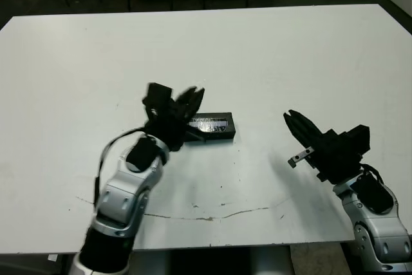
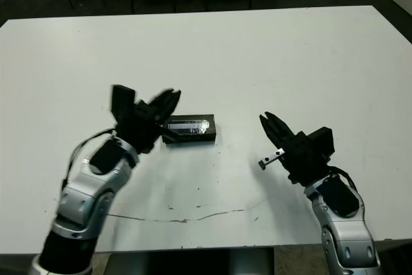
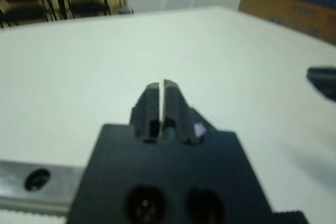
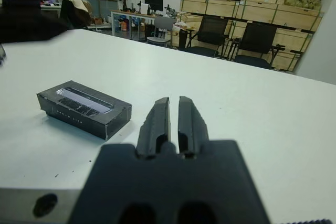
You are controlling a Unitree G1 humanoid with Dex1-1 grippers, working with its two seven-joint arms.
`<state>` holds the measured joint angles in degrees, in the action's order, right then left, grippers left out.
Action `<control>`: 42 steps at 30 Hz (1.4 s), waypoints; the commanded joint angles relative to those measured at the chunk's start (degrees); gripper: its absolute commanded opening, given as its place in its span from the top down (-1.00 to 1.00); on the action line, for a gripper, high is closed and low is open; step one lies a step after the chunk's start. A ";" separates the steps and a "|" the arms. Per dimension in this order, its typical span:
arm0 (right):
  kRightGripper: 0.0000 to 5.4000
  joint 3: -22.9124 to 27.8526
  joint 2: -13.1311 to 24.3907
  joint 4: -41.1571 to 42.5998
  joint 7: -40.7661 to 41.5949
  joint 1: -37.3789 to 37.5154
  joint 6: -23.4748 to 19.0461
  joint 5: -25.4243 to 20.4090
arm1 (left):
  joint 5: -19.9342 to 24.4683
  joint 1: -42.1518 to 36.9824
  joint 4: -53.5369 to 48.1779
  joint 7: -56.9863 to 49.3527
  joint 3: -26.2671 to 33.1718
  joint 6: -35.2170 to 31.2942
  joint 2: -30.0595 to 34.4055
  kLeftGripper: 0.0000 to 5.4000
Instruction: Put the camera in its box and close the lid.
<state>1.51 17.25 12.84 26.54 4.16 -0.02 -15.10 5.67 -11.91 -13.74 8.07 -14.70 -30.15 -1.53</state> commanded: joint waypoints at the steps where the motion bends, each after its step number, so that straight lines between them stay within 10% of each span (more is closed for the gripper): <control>1: 1.00 -0.12 -0.31 -0.50 -0.04 0.74 -0.71 0.00 | -1.99 -0.52 4.62 -1.04 -1.49 -1.57 -0.55 0.99; 26: 1.00 -0.45 -0.31 3.05 2.06 4.02 -0.26 -1.80 | -3.50 3.58 12.94 0.48 2.77 -4.16 1.27 0.99; 36: 1.00 -0.17 -2.66 4.84 -3.47 4.18 0.13 1.08 | -2.61 15.99 -5.46 4.99 6.69 18.45 7.18 0.99; 42: 1.00 -0.61 -4.31 8.23 -10.24 1.51 -7.99 3.02 | -2.36 17.82 -3.70 4.48 14.15 32.68 10.34 0.99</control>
<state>1.04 13.55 21.25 17.52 6.40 -5.82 -12.60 3.24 4.40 -18.74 13.04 -2.11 0.95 8.02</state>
